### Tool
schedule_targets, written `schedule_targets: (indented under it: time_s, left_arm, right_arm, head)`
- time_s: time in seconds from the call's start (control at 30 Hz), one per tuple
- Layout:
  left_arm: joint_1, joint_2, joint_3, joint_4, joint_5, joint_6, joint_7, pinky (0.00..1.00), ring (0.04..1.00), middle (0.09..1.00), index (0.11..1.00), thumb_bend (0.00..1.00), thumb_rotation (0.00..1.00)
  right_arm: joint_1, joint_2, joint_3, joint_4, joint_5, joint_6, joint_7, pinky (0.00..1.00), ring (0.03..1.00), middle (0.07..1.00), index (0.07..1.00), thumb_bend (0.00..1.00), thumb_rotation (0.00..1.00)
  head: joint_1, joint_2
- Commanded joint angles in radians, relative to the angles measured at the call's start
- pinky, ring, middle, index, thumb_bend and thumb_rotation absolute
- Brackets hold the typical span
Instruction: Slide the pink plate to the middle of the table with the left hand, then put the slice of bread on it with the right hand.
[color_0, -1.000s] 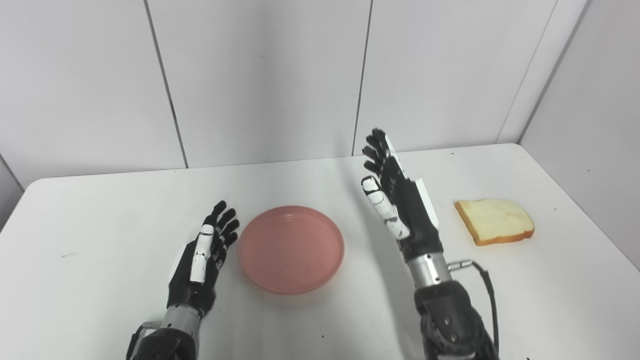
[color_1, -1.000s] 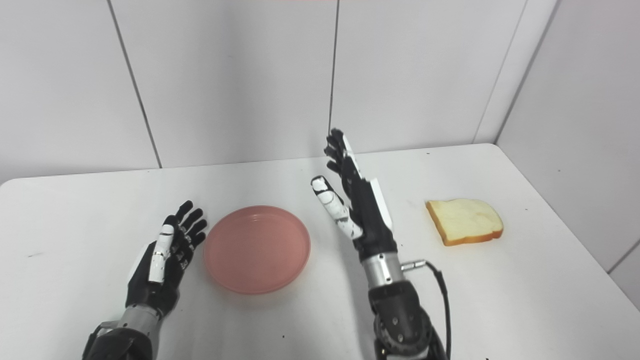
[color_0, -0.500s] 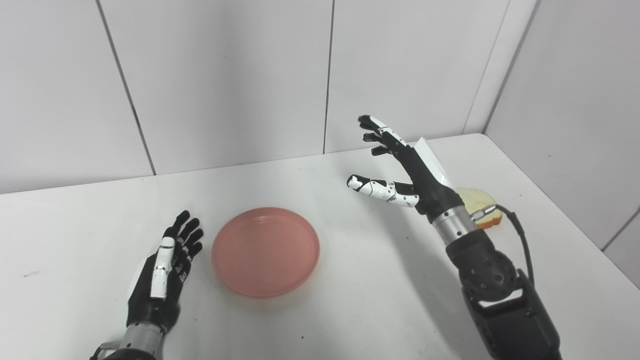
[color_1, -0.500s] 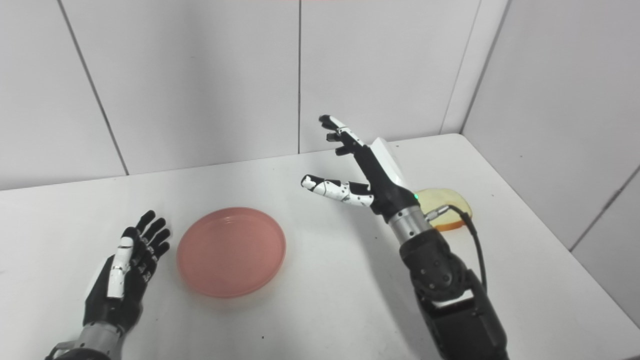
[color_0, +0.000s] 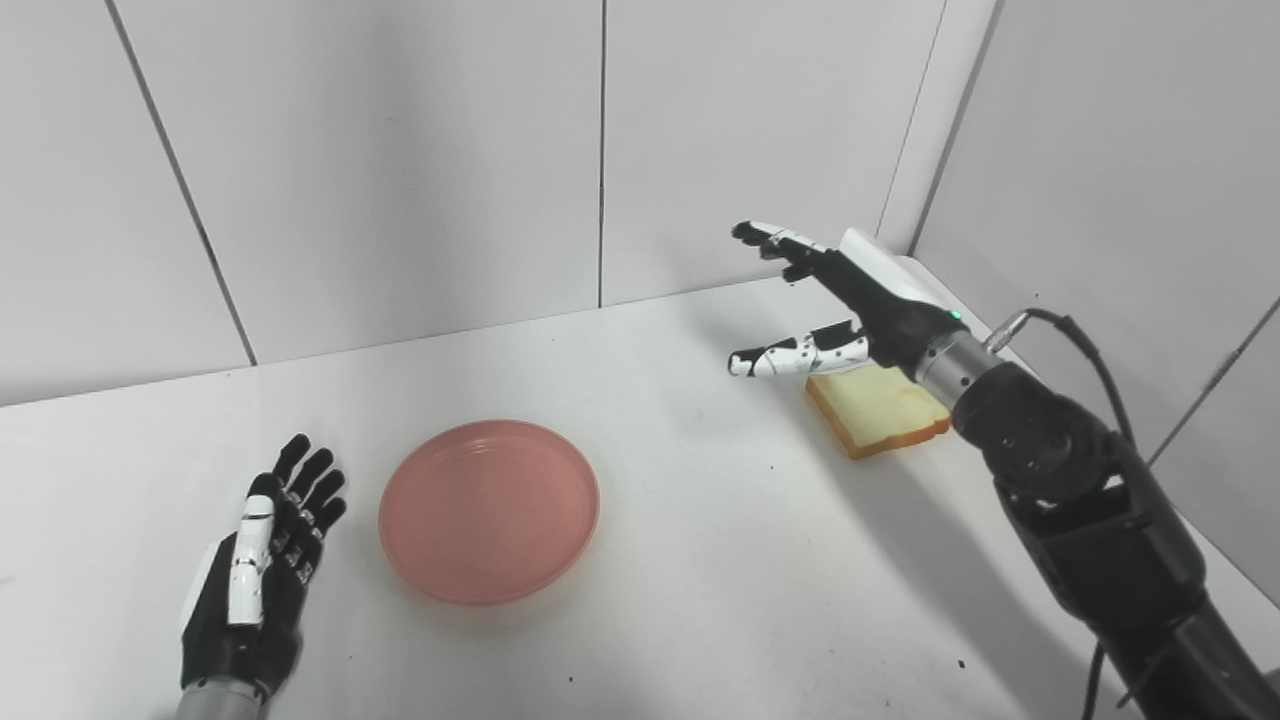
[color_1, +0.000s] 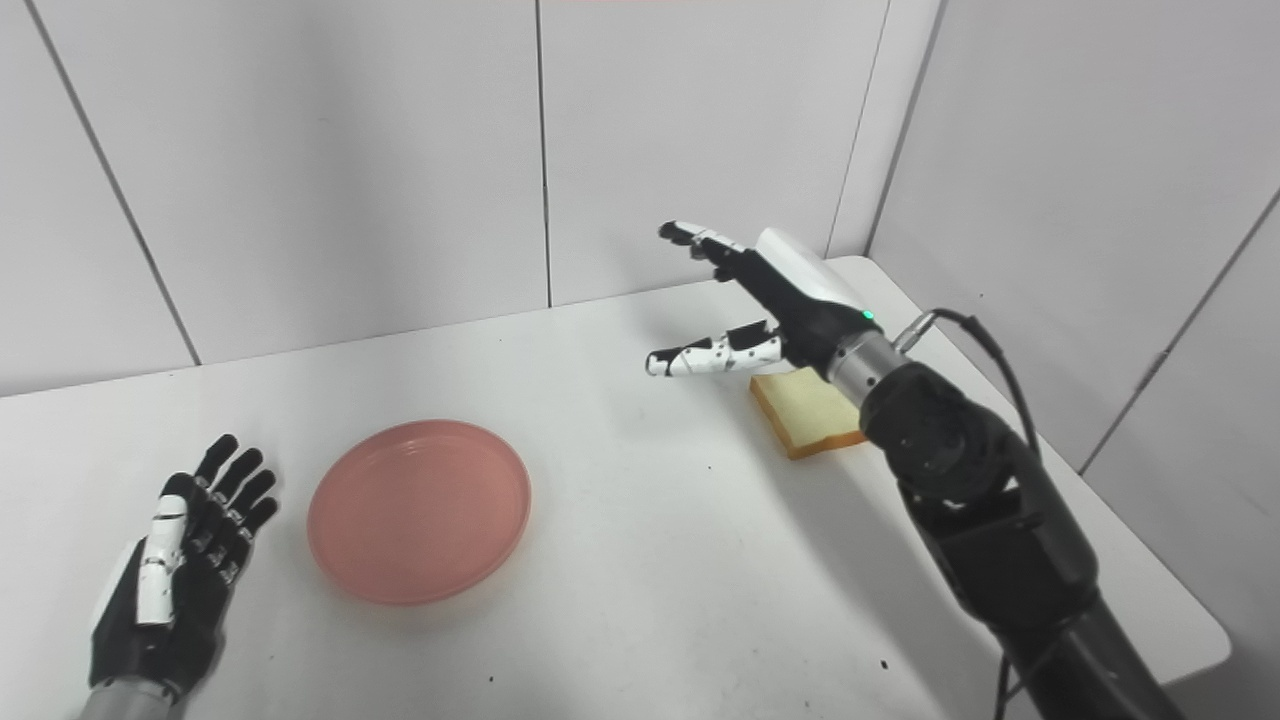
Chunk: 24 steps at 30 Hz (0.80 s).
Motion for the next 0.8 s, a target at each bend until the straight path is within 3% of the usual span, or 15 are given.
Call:
schedule_targets:
  time_s: [0.0, 0.13, 0.27, 0.53, 0.77]
  left_arm:
    - [-0.024, 0.012, 0.009, -0.020, -0.021, -0.014, -0.017, 0.94, 0.934, 0.934, 0.908, 0.44, 1.00]
    - [-0.025, 0.020, 0.020, -0.017, -0.027, -0.010, -0.025, 0.93, 0.933, 0.933, 0.911, 0.44, 1.00]
    - [-0.027, 0.030, 0.027, -0.013, -0.035, -0.006, -0.031, 0.94, 0.943, 0.941, 0.919, 0.45, 1.00]
    - [-0.027, 0.037, 0.040, -0.013, -0.066, 0.013, -0.035, 0.94, 0.939, 0.940, 0.915, 0.42, 1.00]
    - [-0.022, 0.045, 0.041, -0.030, -0.064, 0.029, -0.028, 0.95, 0.943, 0.948, 0.921, 0.41, 1.00]
  right_arm:
    - [-0.043, -0.063, -0.012, -0.022, -0.017, 0.029, 0.018, 0.84, 0.903, 0.911, 0.899, 1.00, 0.44]
    - [-0.049, -0.146, 0.021, -0.027, -0.075, 0.097, 0.091, 0.86, 0.923, 0.926, 0.912, 1.00, 0.45]
    - [-0.060, -0.211, 0.048, -0.012, -0.116, 0.105, 0.167, 0.86, 0.928, 0.938, 0.930, 1.00, 0.40]
    - [-0.107, -0.274, 0.087, 0.088, -0.135, 0.105, 0.252, 0.89, 0.950, 0.963, 0.954, 1.00, 0.31]
    - [-0.170, -0.328, 0.185, 0.179, -0.178, 0.080, 0.340, 0.91, 0.984, 0.999, 0.998, 1.00, 0.38]
  head:
    - [-0.002, 0.001]
    - [-0.012, 0.005]
    - [-0.023, 0.008]
    - [-0.033, 0.017]
    - [-0.037, 0.026]
